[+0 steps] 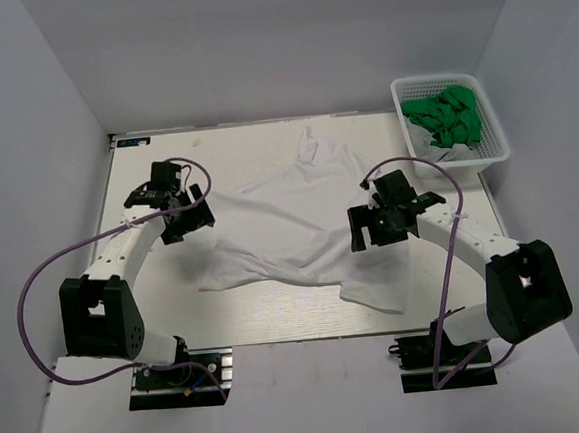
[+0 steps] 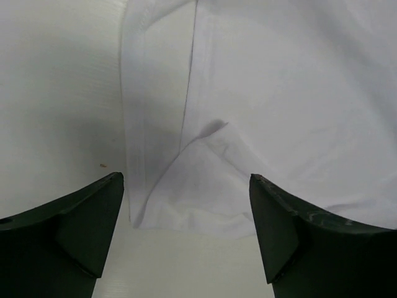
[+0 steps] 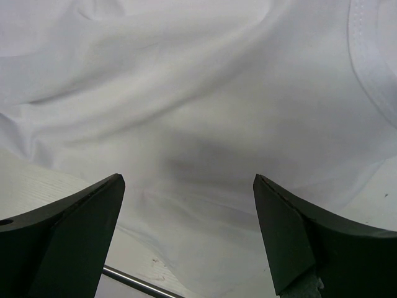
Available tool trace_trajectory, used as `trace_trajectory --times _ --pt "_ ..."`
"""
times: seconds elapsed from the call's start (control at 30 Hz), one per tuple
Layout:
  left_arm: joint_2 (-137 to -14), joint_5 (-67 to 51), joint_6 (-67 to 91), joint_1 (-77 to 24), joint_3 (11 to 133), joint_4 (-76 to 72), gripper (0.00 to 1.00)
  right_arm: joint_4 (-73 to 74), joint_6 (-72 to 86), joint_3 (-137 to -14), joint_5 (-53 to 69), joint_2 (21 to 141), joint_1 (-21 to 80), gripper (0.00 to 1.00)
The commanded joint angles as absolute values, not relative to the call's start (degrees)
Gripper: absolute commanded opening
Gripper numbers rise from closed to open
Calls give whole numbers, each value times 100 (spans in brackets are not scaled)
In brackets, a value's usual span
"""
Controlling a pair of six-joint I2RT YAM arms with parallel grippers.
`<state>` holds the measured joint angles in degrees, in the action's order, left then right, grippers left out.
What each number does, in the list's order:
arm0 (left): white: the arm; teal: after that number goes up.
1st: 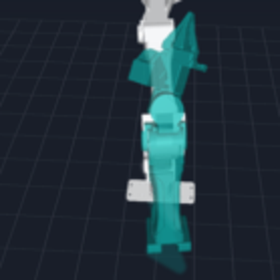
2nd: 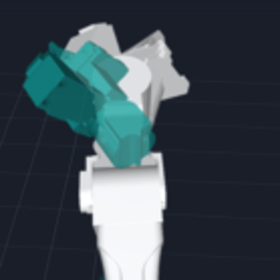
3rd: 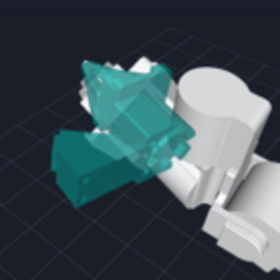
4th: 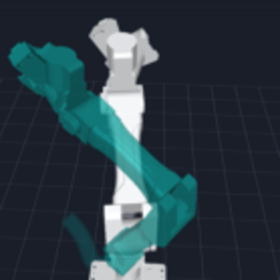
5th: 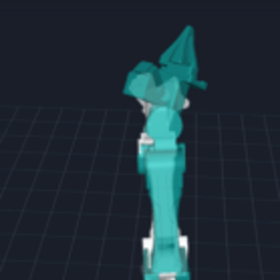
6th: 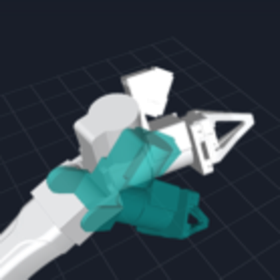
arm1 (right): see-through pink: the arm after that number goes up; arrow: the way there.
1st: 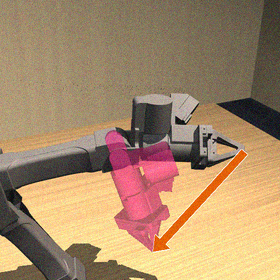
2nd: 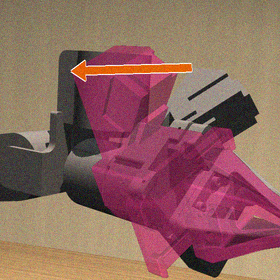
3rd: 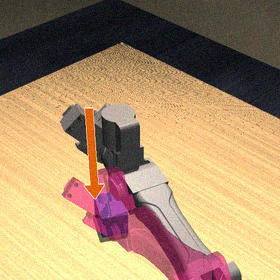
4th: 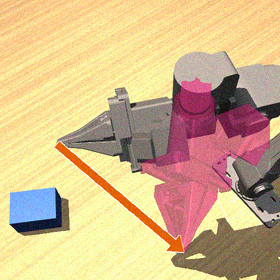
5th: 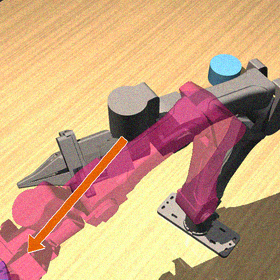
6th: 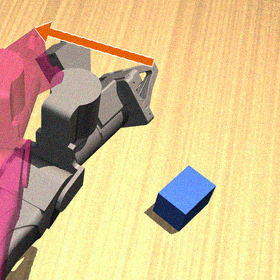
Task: Fold and stack the t-shirts
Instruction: Flatten out the tshirt
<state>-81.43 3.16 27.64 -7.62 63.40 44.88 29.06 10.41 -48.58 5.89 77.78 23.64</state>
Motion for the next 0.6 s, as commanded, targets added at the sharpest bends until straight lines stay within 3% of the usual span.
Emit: trace_trajectory --times 0.0,0.1,0.2,0.23,0.4,0.57 --pt "-8271 -172 2172 -756 5978 4168 91 3023 870 -5124 721 8076 2338 90" --pt "-8612 -683 2031 -756 5766 3781 81 3111 835 -5212 721 8200 2347 90" --pt "-8946 -914 1951 -835 5643 3560 79 3111 835 -5212 721 8314 2338 90" --pt "-9017 -1010 1951 -835 5695 3560 74 3120 818 -5203 703 8332 2338 90" --pt "-9290 -1011 1951 -888 5765 3340 73 3050 879 -5124 703 8341 2347 90" --pt "-9475 -958 1951 -888 5880 3393 63 2997 905 -5089 642 8323 2347 90"
